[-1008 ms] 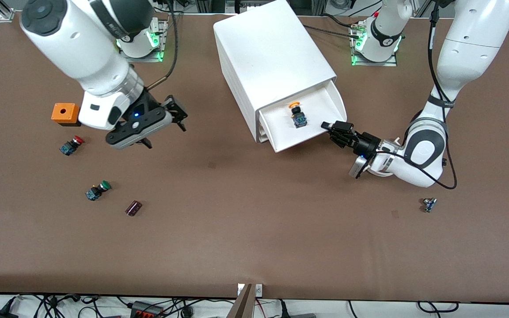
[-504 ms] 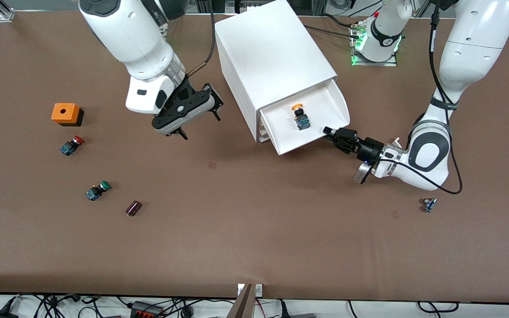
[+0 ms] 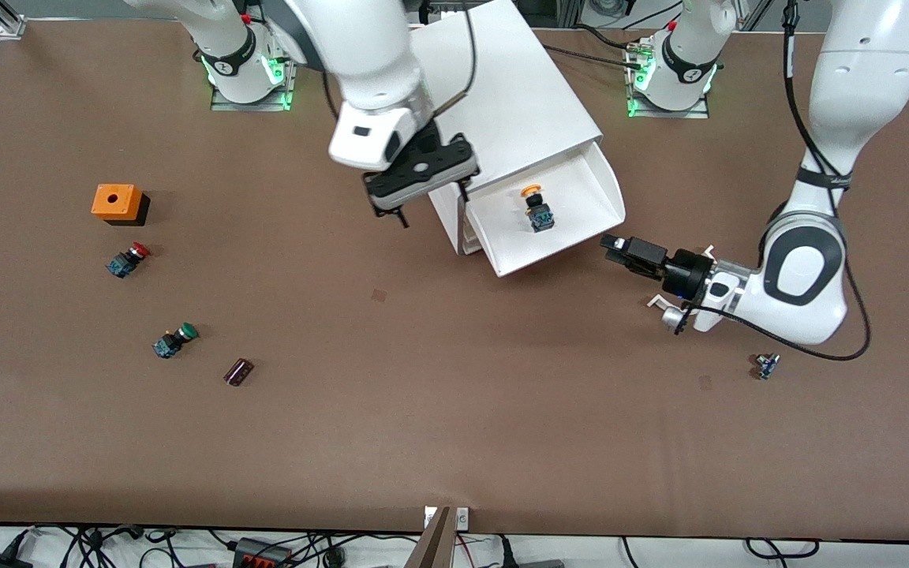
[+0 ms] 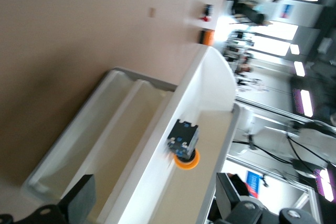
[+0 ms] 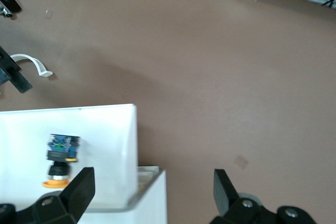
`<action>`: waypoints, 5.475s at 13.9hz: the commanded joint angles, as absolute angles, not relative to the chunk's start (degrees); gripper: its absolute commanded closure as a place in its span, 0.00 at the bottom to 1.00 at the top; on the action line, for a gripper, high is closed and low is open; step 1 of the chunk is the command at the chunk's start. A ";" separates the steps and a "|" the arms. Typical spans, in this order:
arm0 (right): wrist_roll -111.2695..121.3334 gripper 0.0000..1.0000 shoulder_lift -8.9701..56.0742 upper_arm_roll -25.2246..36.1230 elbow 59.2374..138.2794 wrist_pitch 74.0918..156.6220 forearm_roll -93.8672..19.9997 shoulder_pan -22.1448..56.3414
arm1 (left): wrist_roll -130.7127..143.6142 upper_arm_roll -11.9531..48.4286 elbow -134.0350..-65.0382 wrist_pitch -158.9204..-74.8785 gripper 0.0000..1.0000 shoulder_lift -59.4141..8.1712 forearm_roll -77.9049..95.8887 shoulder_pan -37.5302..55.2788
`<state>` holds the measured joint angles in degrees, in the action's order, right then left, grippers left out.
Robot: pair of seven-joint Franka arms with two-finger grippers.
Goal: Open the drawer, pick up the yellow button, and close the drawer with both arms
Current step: 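Reach the right gripper into the open drawer and grasp the orange-capped button, then lift the button with the right gripper while the left gripper releases the drawer, then carry the button with the right gripper while the left gripper pushes the drawer shut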
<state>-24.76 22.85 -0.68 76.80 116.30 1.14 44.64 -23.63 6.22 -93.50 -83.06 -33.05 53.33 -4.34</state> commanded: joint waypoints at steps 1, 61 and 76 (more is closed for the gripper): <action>-30.31 0.00 28.11 -0.09 70.24 114.96 2.20 47.45 | -11.82 5.98 -88.34 -82.79 0.00 -31.65 43.54 -4.13; 0.70 1.00 29.53 -0.09 82.43 101.86 -1.49 17.41 | 41.13 10.10 -101.75 -116.79 0.00 -19.88 1.85 11.07; 6.06 1.00 37.17 0.00 89.74 117.16 -3.96 16.17 | 49.92 19.51 -108.72 -118.56 0.00 -16.79 2.46 12.39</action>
<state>4.59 36.67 0.69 88.90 115.64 -3.09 17.25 48.92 17.52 -105.13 -117.49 -19.79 3.33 13.26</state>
